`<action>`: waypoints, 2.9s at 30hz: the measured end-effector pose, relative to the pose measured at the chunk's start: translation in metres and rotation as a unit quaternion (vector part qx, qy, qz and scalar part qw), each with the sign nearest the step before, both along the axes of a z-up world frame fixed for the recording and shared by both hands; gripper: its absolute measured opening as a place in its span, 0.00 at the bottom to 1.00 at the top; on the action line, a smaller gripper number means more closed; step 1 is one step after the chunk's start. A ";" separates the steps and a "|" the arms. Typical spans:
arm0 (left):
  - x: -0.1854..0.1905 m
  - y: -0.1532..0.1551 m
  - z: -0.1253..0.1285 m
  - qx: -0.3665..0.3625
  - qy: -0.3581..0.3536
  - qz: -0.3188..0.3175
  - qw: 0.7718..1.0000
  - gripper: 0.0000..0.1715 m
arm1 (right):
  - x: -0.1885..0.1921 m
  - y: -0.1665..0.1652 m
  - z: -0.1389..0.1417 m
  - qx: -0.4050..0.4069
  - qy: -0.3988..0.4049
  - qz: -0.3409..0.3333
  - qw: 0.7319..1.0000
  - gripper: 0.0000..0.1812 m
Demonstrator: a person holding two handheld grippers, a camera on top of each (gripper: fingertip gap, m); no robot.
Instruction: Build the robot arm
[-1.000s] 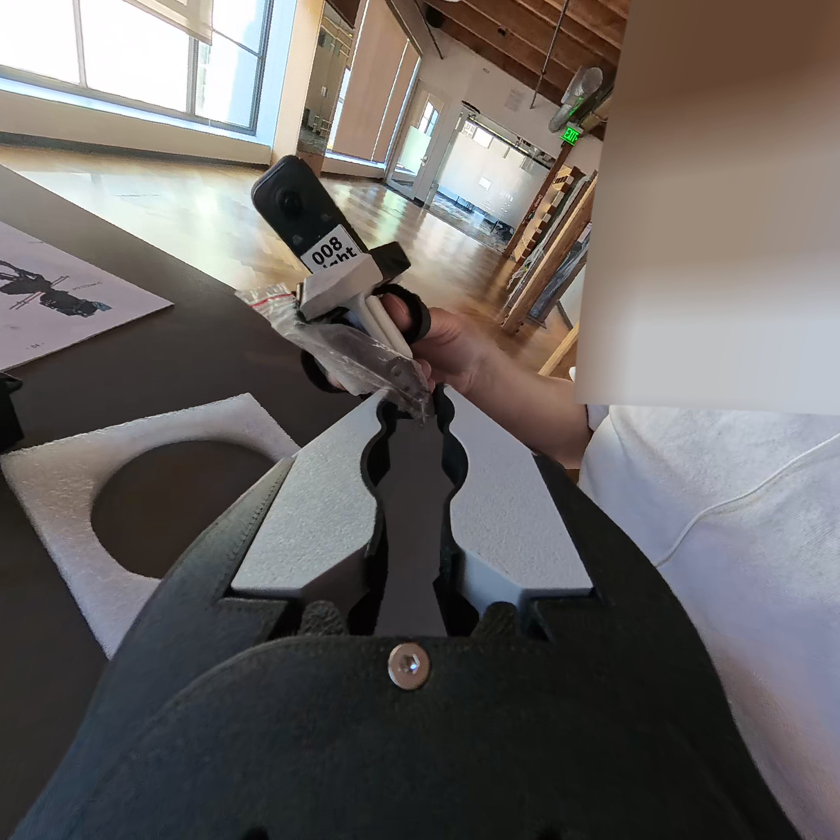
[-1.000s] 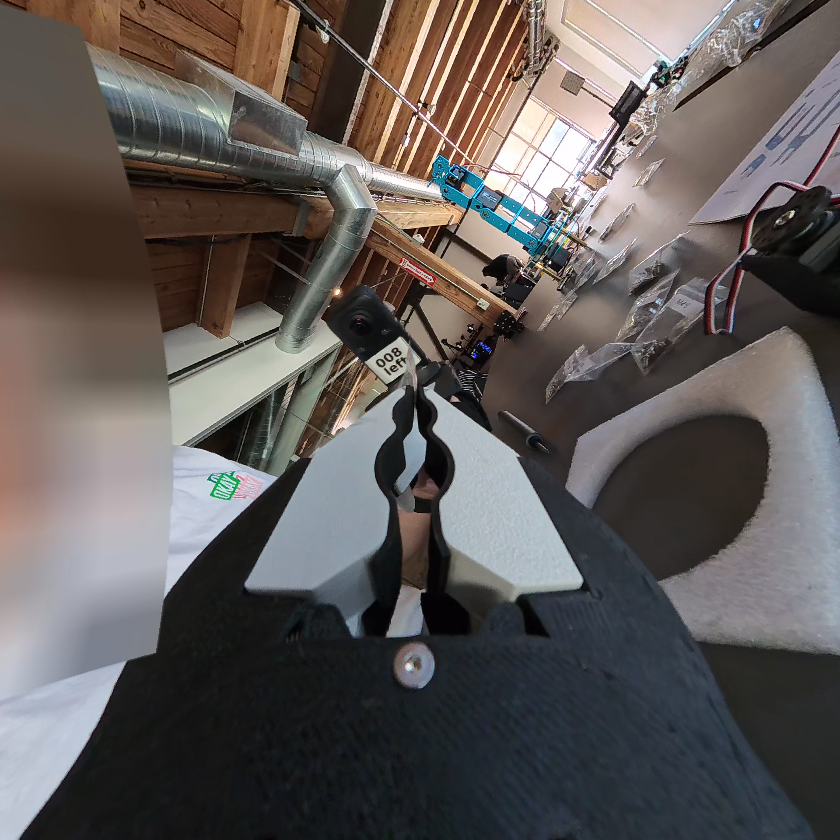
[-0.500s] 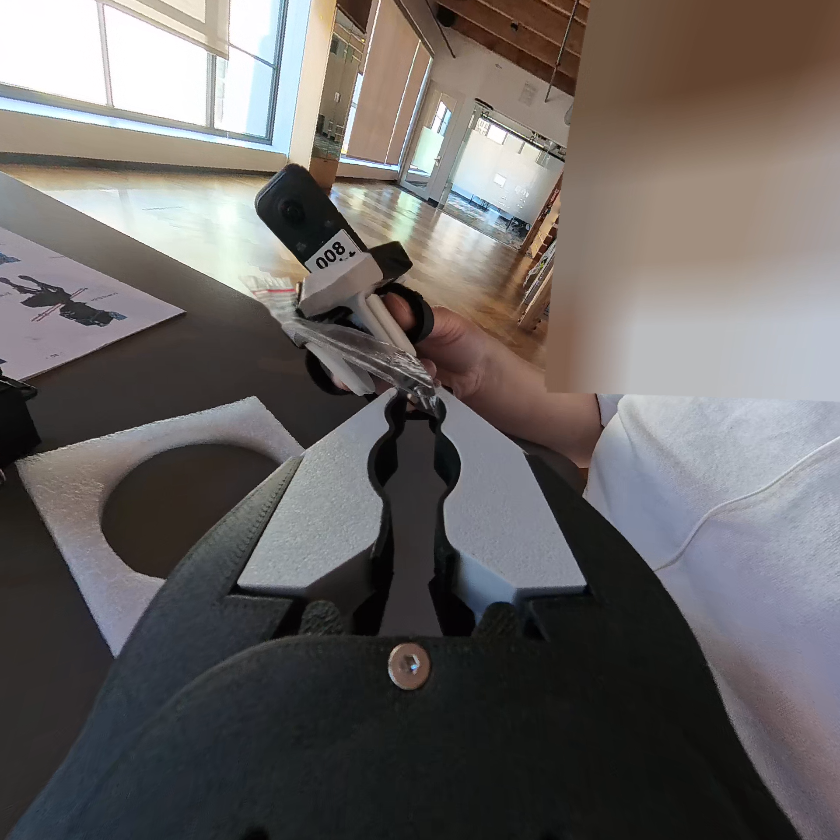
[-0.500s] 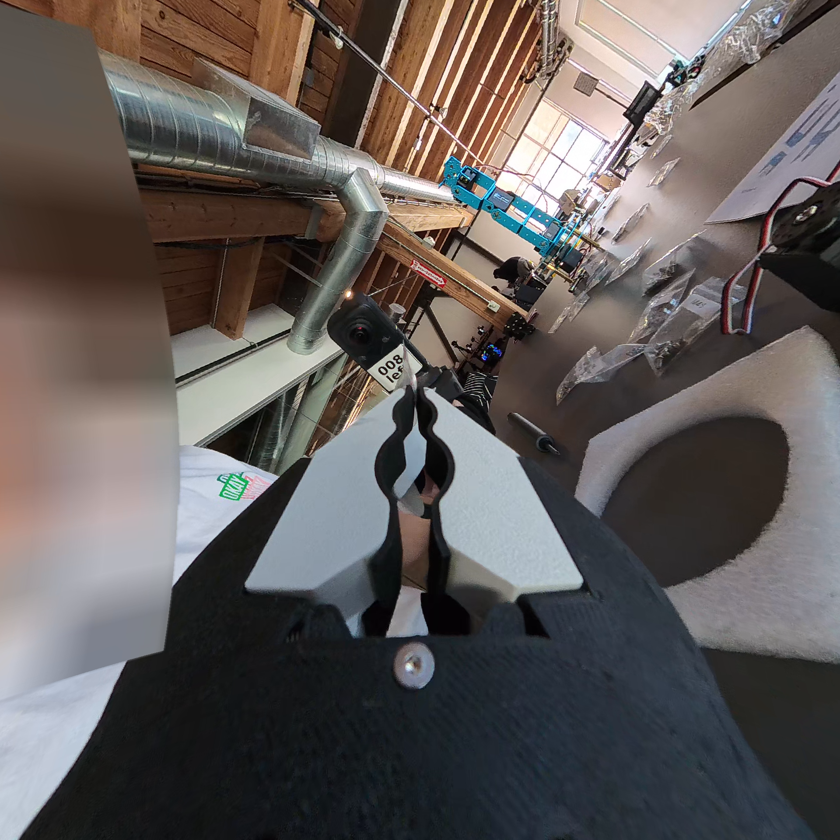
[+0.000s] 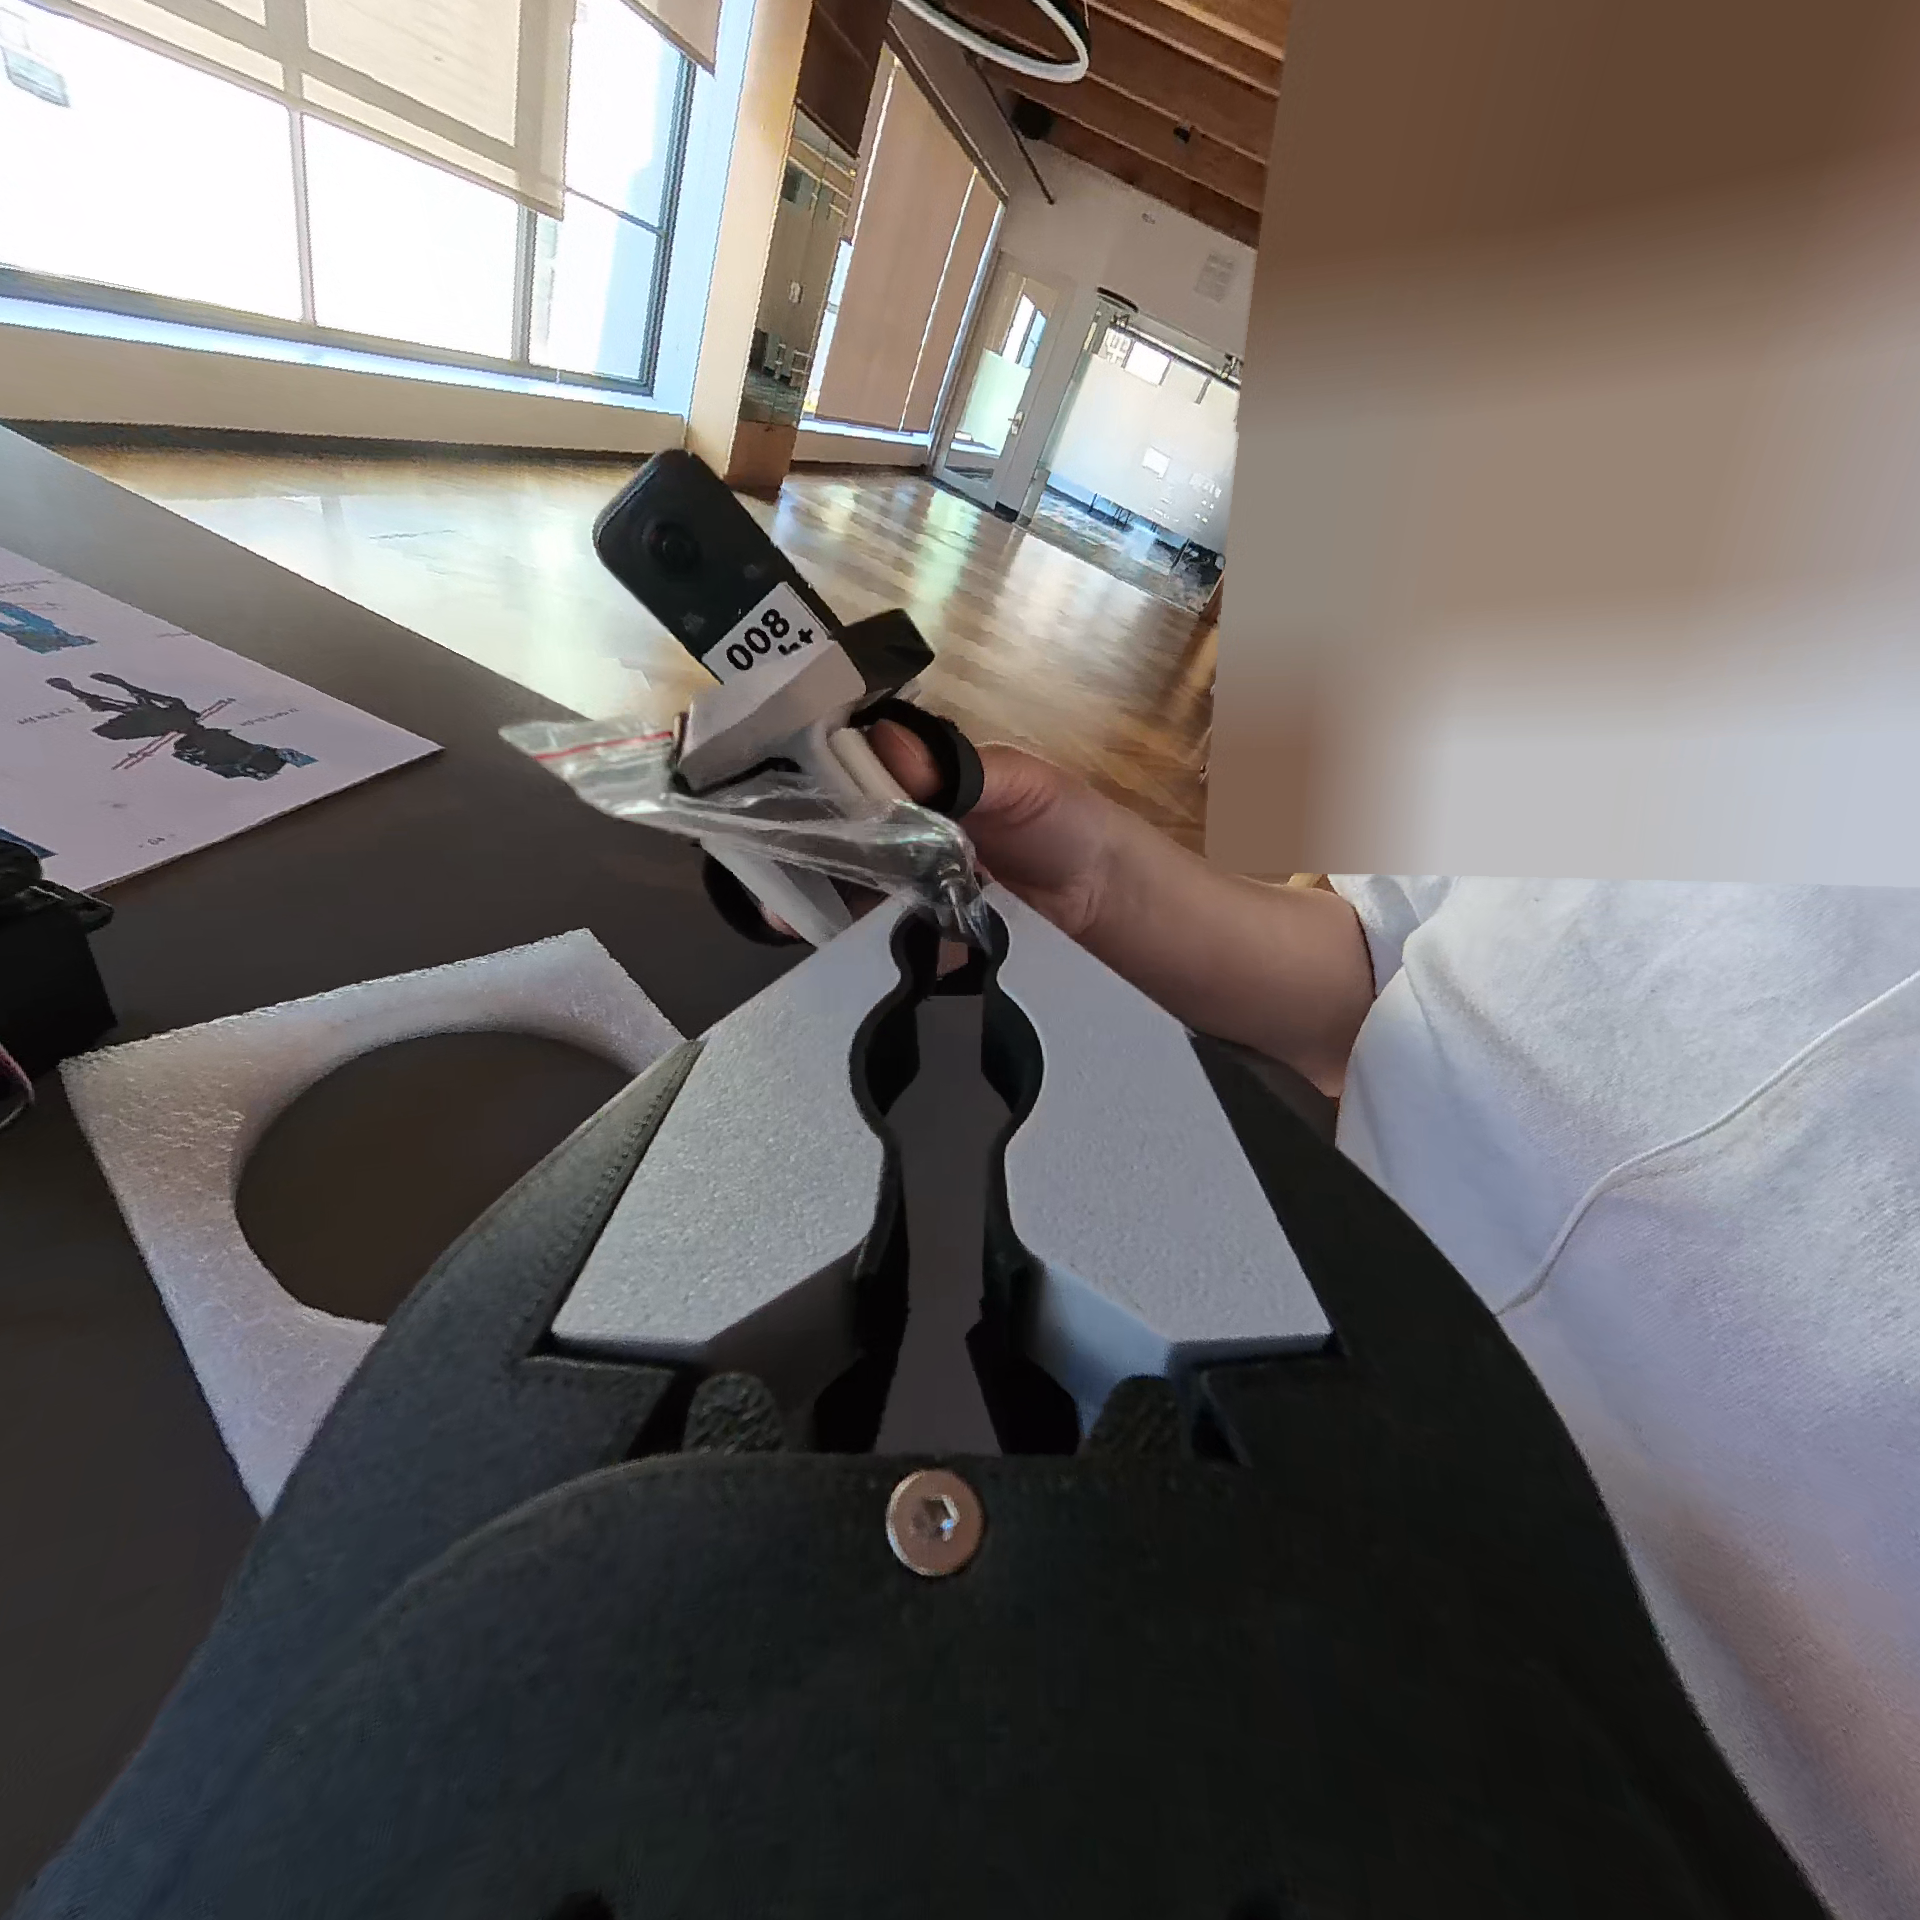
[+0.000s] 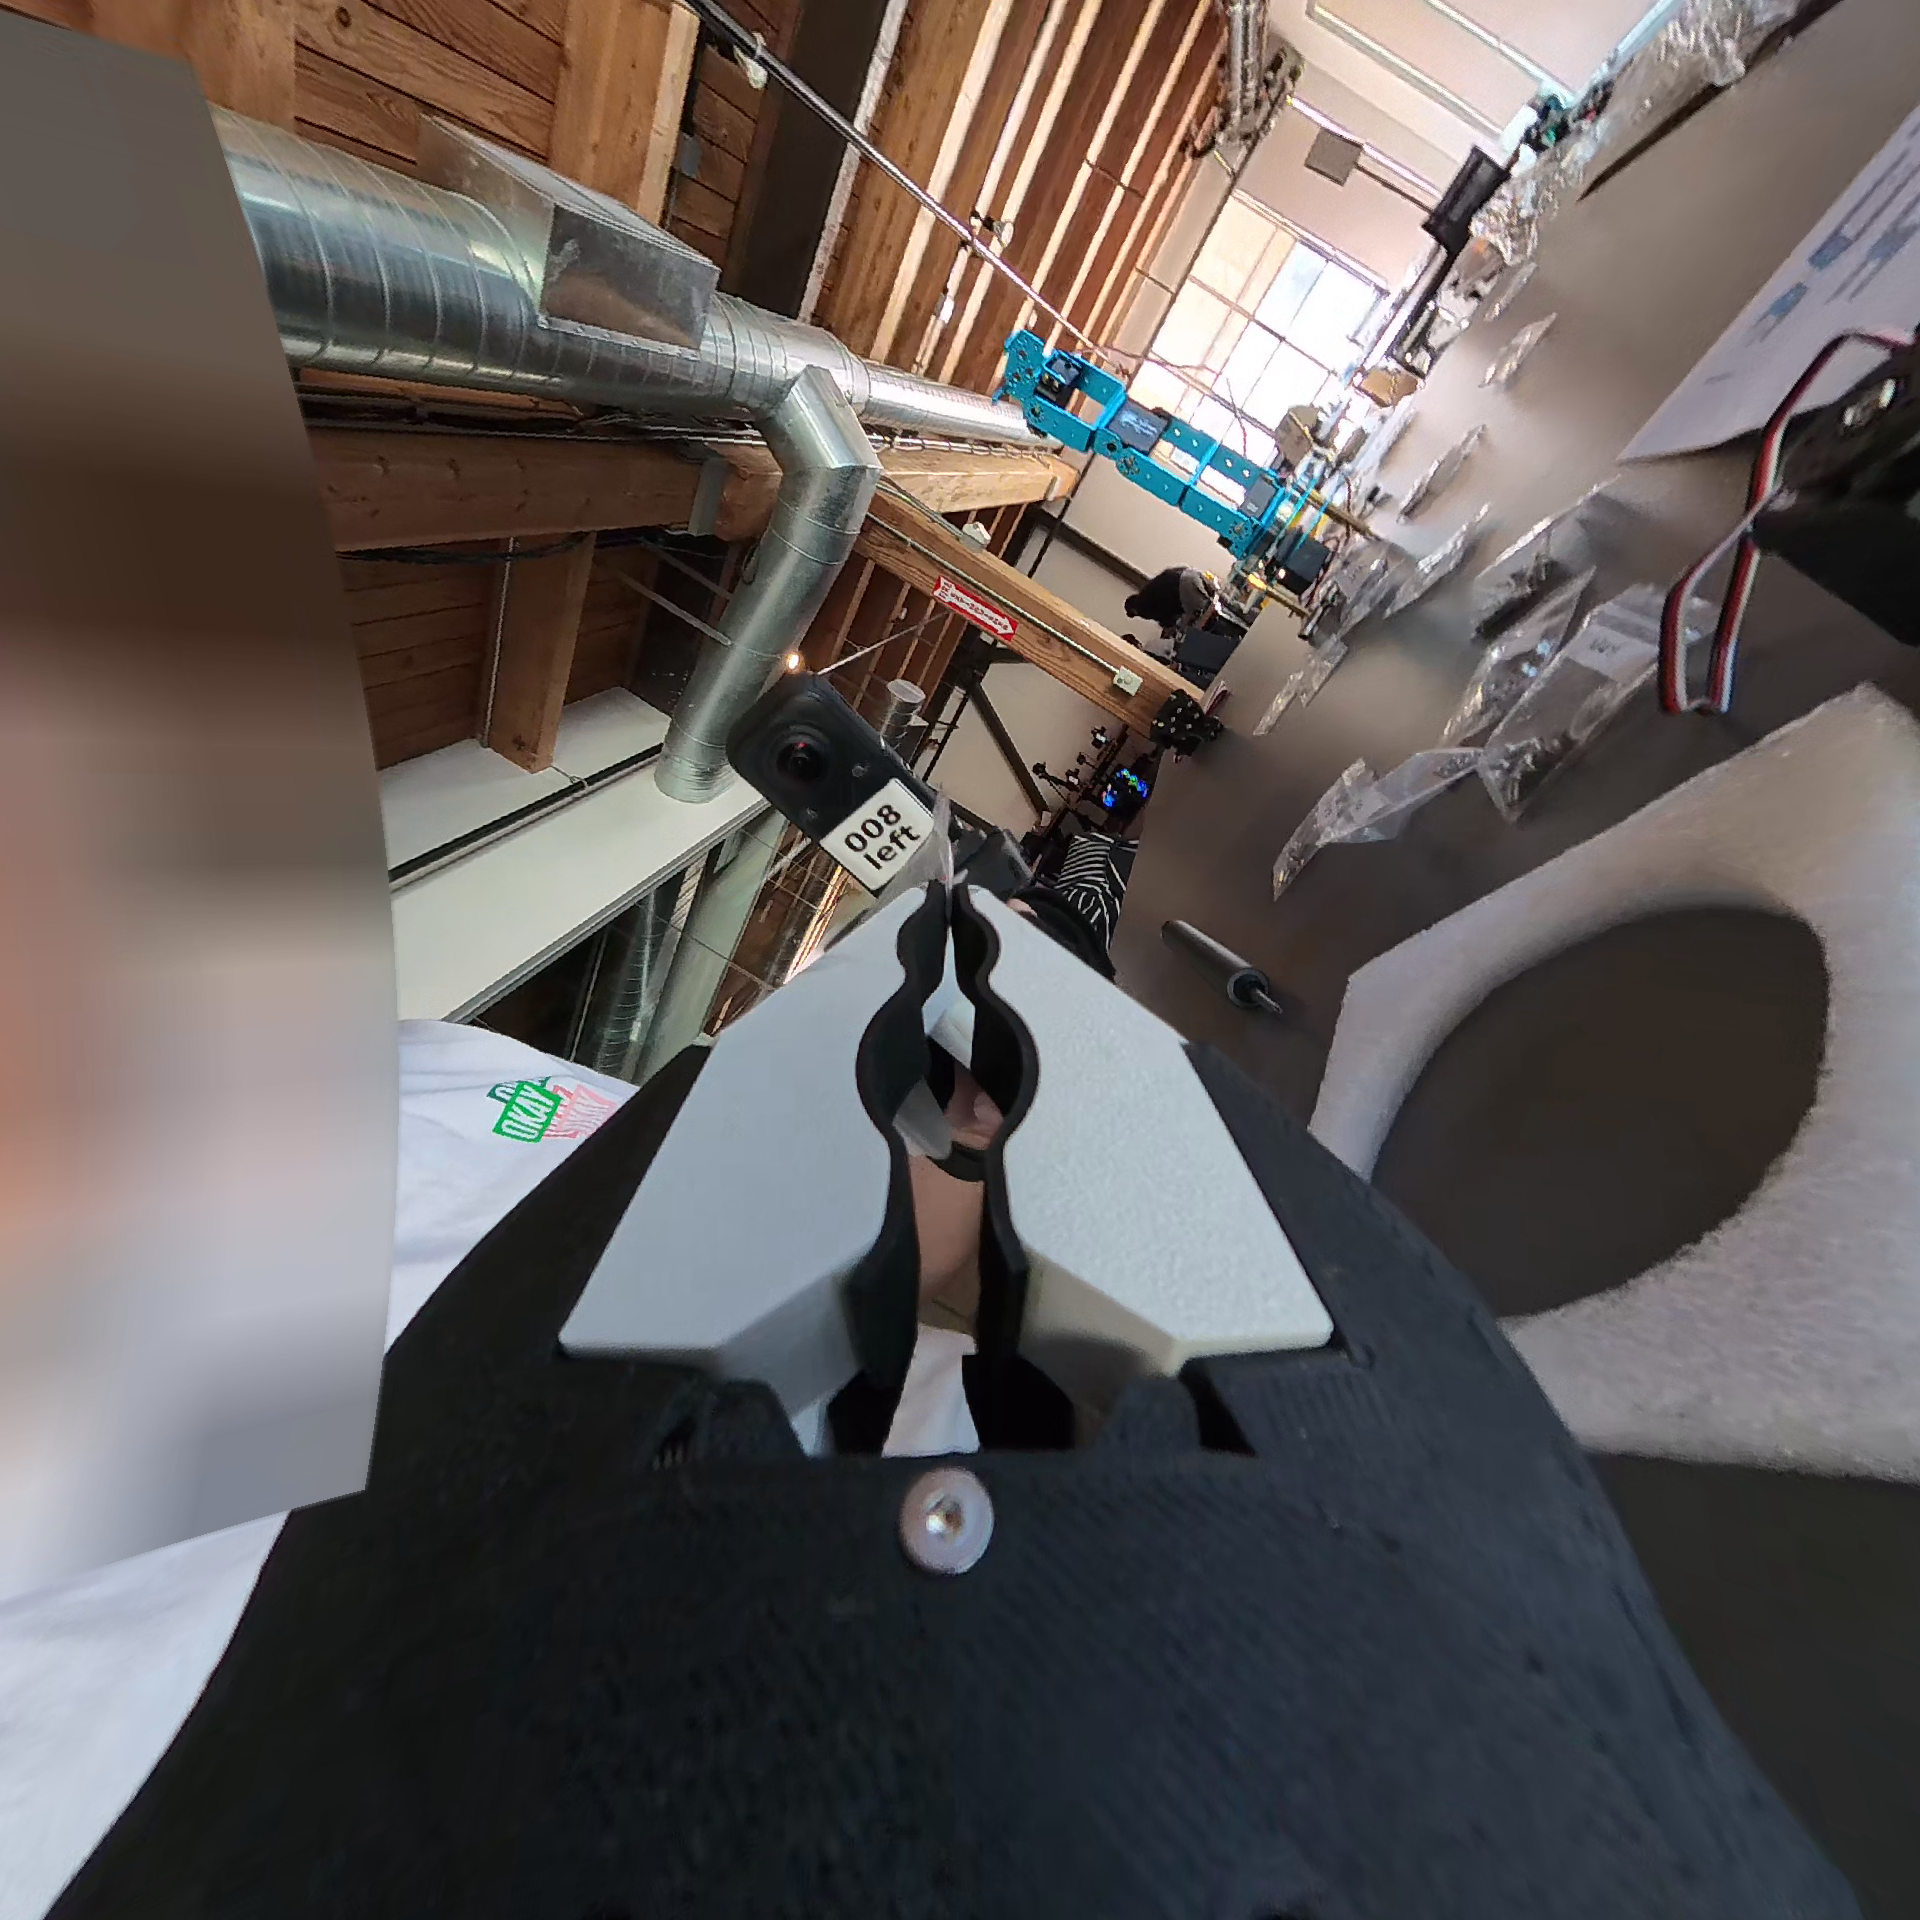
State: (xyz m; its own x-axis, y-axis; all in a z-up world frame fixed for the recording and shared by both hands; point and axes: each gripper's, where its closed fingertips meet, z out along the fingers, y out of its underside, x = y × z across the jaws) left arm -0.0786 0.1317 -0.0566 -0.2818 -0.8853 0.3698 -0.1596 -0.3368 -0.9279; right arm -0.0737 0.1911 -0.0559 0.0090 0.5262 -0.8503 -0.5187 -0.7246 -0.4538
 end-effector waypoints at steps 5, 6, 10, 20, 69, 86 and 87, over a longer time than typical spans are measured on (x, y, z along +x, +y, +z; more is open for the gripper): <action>-0.005 0.000 0.007 -0.076 -0.005 -0.007 0.997 0.02 | -0.006 -0.002 -0.011 -0.025 -0.011 0.011 1.000 0.00; -0.006 0.001 0.008 -0.087 -0.009 -0.006 0.996 0.03 | -0.007 -0.002 -0.012 -0.029 -0.011 0.013 0.999 0.00; -0.010 0.003 -0.001 -0.067 0.002 0.015 0.998 0.02 | -0.011 -0.005 -0.018 -0.040 -0.018 0.023 0.999 0.00; -0.020 0.003 -0.013 -0.078 0.013 0.021 0.997 0.02 | -0.016 -0.010 -0.011 -0.018 -0.016 0.032 0.999 0.00; -0.058 0.012 -0.028 -0.059 0.092 0.039 0.993 0.06 | -0.049 -0.047 -0.024 0.068 -0.155 0.087 0.982 0.00; -0.048 -0.011 -0.054 0.011 0.158 -0.047 0.986 0.00 | -0.029 -0.049 -0.022 0.078 -0.178 0.130 0.972 0.08; -0.047 -0.013 -0.056 0.017 0.161 -0.050 0.986 0.00 | -0.026 -0.043 -0.024 0.072 -0.185 0.122 0.972 0.07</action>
